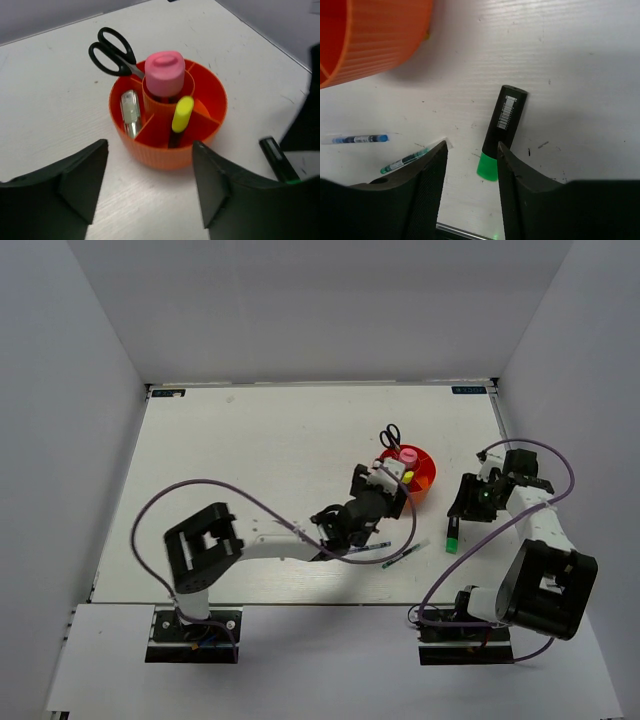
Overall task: Sort the stationery into containers
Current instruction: Place the pen in the storage box, then pick up the pen from the center of the board, then place the pen in the storage box.
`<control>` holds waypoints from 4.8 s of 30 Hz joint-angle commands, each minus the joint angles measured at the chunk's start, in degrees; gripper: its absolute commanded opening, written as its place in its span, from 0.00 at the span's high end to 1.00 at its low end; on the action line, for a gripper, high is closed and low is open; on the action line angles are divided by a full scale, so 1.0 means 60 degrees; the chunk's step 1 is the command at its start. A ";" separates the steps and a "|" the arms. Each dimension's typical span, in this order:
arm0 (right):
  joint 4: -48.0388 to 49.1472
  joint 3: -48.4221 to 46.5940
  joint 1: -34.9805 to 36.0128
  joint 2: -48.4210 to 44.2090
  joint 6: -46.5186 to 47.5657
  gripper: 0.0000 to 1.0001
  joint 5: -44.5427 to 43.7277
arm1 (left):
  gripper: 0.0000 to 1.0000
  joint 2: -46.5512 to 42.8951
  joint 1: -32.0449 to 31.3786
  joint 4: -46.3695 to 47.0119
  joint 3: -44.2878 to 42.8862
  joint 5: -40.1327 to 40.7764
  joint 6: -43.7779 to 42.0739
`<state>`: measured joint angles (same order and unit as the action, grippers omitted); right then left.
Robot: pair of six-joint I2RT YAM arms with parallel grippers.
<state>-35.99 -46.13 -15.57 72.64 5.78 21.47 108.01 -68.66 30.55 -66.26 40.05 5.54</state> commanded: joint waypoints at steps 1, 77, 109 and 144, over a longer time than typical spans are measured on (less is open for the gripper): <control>-0.0404 -0.0339 0.0163 0.0329 0.0311 0.51 -0.0590 | 0.18 -0.2669 -0.0173 -0.1575 0.0813 0.0151 0.0403; 1.4755 0.4099 0.2434 -0.1692 -0.3161 1.00 0.3761 | 0.01 -1.0062 0.1527 -1.0335 0.4730 -0.0523 0.5331; 1.7643 0.5667 0.2581 -0.1282 -0.2297 1.00 0.1343 | 0.01 -0.9432 0.1000 -1.0174 0.4627 -0.0421 0.5493; 1.5813 0.5491 0.3166 -0.1809 -0.1652 0.41 0.1079 | 0.04 -0.7571 0.0663 -0.9573 0.3997 -0.1211 0.4614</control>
<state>59.99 -10.74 3.18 62.52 -4.32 28.60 62.89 -64.34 -27.94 -40.23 33.74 34.30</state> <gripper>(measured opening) 0.588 0.959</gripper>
